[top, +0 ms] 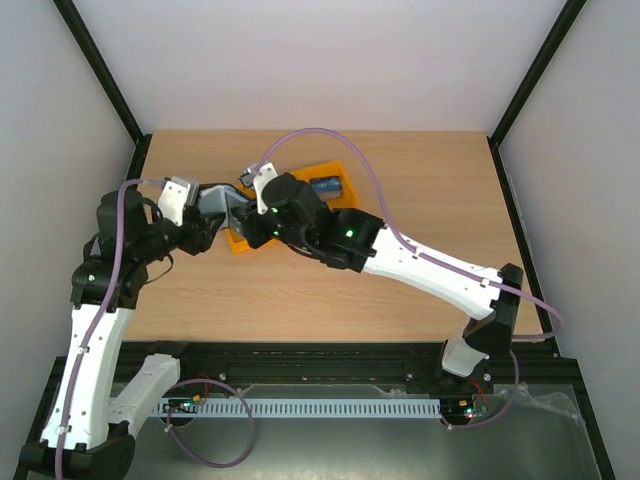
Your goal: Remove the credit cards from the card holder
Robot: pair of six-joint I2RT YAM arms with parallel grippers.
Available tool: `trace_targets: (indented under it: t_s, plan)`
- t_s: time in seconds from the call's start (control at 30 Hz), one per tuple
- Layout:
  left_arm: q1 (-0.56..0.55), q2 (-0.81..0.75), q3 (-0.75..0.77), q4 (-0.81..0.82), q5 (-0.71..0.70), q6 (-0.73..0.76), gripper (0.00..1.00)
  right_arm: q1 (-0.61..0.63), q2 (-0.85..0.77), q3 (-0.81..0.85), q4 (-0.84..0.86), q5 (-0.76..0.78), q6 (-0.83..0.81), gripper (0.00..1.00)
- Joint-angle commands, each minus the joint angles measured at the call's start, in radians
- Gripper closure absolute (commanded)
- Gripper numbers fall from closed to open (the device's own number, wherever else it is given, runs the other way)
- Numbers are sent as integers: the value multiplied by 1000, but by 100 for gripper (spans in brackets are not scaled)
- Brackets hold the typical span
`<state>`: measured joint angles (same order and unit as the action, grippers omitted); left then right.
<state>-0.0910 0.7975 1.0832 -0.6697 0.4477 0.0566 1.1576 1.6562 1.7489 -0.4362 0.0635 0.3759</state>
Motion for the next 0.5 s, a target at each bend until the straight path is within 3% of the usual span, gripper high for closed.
trace_targets:
  t_s: [0.0,0.07,0.2,0.37,0.47]
  plan:
    - [8,-18,24,-33,34,32,45,-48,-113,-60,58,-182,-44,98]
    - [13,-23,32,-47,88,45,52,-75,-155,-113,95,-284,-65,98]
    - [18,-30,64,-99,287,101,54,-111,-228,-190,135,-459,-141,98]
    - [19,-29,80,-134,539,109,44,-133,-273,-248,177,-686,-209,98]
    - [19,-31,86,-141,595,104,54,-134,-286,-264,188,-762,-242,98]
